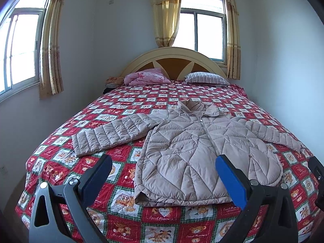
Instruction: Fold large clothes
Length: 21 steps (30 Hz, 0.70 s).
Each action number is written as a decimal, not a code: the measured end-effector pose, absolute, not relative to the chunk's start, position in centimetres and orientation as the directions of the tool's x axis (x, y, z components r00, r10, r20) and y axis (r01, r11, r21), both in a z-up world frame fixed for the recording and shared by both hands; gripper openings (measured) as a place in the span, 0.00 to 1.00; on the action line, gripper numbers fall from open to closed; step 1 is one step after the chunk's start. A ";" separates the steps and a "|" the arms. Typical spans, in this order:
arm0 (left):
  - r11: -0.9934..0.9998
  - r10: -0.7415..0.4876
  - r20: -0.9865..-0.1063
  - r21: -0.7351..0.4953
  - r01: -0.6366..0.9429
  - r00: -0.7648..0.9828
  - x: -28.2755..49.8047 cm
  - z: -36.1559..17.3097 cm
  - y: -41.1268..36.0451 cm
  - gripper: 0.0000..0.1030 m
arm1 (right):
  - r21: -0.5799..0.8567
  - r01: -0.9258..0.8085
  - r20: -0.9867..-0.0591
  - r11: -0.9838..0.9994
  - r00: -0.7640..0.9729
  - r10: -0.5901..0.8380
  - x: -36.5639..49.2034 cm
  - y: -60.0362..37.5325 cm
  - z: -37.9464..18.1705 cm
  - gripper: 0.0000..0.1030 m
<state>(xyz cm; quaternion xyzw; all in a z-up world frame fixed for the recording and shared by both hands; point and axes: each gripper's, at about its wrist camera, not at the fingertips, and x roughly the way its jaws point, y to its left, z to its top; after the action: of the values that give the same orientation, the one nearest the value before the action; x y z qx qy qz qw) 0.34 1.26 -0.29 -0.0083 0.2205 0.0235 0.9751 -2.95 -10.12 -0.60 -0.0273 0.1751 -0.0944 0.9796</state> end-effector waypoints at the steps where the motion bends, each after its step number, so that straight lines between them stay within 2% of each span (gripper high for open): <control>1: 0.999 0.042 -0.429 -0.008 -0.050 0.902 0.3 -0.3 1.3 0.99 | -0.087 0.176 -0.339 0.981 0.920 -0.195 -2.9 -10.0 -0.6 1.00; 21: 0.998 0.044 -0.427 -0.018 -0.058 0.903 0.4 -0.3 1.7 0.99 | -0.091 0.180 -0.334 0.980 0.921 -0.200 -2.9 -10.0 -0.6 1.00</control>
<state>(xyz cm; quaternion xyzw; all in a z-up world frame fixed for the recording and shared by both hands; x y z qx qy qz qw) 0.40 1.73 -0.27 -0.0153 0.2187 0.0262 0.9753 -2.91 -10.02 -0.61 -0.0292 0.1734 -0.0969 0.9796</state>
